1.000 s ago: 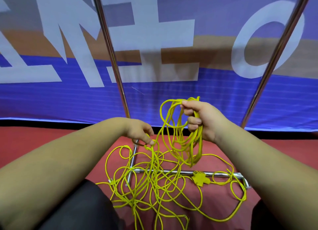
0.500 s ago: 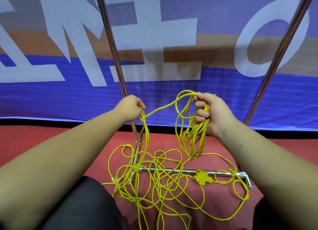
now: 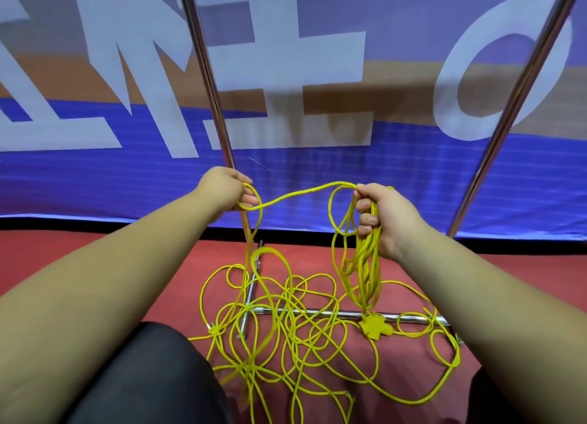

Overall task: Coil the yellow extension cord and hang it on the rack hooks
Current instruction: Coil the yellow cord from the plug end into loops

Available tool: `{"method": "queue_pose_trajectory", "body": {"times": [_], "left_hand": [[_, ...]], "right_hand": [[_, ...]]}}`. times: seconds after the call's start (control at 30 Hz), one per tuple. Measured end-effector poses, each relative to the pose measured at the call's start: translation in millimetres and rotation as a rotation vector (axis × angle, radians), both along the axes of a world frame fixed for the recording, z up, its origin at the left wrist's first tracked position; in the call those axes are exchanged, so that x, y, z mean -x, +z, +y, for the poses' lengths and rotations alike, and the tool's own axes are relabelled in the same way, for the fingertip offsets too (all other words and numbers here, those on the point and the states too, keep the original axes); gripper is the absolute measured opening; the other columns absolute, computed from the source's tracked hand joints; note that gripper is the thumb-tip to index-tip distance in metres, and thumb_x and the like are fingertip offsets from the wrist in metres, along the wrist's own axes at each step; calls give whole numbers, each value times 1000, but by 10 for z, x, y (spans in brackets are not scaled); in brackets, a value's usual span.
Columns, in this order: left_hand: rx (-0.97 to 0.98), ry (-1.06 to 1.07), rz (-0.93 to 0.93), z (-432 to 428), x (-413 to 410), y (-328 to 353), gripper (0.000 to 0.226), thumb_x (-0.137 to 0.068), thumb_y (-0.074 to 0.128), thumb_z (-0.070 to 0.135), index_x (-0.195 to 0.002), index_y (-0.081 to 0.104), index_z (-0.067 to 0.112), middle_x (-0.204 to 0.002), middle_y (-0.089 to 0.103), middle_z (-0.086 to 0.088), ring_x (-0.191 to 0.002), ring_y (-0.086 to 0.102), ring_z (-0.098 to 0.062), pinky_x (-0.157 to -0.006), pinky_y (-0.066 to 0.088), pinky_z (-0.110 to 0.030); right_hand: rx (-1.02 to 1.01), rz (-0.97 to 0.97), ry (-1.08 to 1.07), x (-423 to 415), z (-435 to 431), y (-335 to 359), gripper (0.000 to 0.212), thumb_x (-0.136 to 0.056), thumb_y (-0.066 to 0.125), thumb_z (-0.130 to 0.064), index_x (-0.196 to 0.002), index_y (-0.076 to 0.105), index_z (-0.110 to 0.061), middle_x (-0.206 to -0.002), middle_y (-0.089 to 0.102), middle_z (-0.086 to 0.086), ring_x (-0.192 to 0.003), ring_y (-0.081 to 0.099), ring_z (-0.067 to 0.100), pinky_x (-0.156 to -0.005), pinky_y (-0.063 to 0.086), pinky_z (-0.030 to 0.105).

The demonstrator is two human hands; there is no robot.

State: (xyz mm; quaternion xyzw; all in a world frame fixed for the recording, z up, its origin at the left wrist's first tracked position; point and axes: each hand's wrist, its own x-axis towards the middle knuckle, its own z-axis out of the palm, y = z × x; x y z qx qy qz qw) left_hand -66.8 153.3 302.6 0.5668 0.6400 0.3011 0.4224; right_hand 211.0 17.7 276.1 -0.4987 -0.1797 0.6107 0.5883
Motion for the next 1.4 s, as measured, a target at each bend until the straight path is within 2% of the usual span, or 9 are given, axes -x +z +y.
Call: {"method": "queue_pose_trajectory", "body": {"times": [0.17, 0.5, 0.6, 0.7, 0.8, 0.93, 1.07, 1.2, 1.4], "left_hand": [[11, -54, -95, 20, 108, -11, 18, -103, 55, 4, -115, 69, 5, -102, 79, -16, -60, 64, -11, -69, 61, -31], [32, 48, -241, 2, 102, -10, 35, -102, 41, -6, -122, 65, 9, -115, 69, -23, -84, 79, -26, -69, 66, -35], [-55, -114, 126, -6, 152, 48, 34, -95, 50, -1, -109, 74, 17, -115, 73, -18, -89, 76, -23, -86, 64, -40], [-109, -474, 577, -150, 89, 59, 53, -91, 66, 19, -140, 59, 37, -139, 60, 4, -114, 65, -18, -100, 56, -41], [-13, -755, 392, -377, -204, 14, 80, -91, 79, 31, -157, 36, 40, -150, 50, 13, -127, 60, -10, -110, 49, -37], [-96, -845, 616, -450, -576, -9, 33, -95, 72, 43, -122, 64, 25, -106, 76, 8, -92, 69, -8, -93, 56, -39], [-219, -814, 772, -516, -693, 29, 4, -99, 64, 34, -97, 66, 30, -91, 72, 7, -91, 70, -17, -85, 57, -38], [-336, -773, 895, -551, -770, 79, 17, -104, 53, 32, -117, 62, 25, -102, 71, 2, -92, 63, -22, -73, 49, -34], [-537, -799, 903, -421, -566, 138, 18, -102, 52, 11, -106, 63, 25, -96, 61, 1, -92, 63, -28, -79, 54, -44]], "right_hand": [[-12, -44, 18, 22, 3, 33, 16, -101, 61, -28, -89, 63, -17, -62, 44, -10, -38, 30, 6, -37, 27, 20], [-27, -17, 85, 41, -24, 84, 16, -103, 60, -30, -91, 64, -19, -66, 47, -9, -39, 29, 5, -38, 26, 20], [-12, -7, 123, 37, -43, 115, 14, -102, 62, -28, -93, 66, -17, -70, 58, -7, -38, 32, 4, -37, 27, 19], [27, -26, 237, 47, -95, 174, 12, -103, 62, -25, -97, 66, -16, -79, 71, -3, -35, 33, 2, -35, 26, 16], [71, -69, 382, 98, -160, 213, 10, -104, 60, -25, -103, 64, -15, -83, 75, -1, -34, 31, 1, -33, 26, 16], [85, 0, 472, 154, -229, 223, 11, -105, 57, -24, -109, 64, -16, -86, 76, 0, -34, 30, 0, -34, 24, 15], [101, 5, 510, 76, -273, 224, 14, -105, 55, -25, -114, 63, -15, -110, 80, 3, -35, 30, 0, -34, 27, 15], [123, -26, 556, -27, -317, 242, 17, -104, 54, -23, -118, 59, -14, -126, 76, 9, -33, 30, 0, -32, 29, 16], [197, -178, 468, -136, -356, 262, 17, -102, 56, -24, -104, 66, -11, -121, 78, 11, -33, 33, 1, -35, 29, 15]]}}
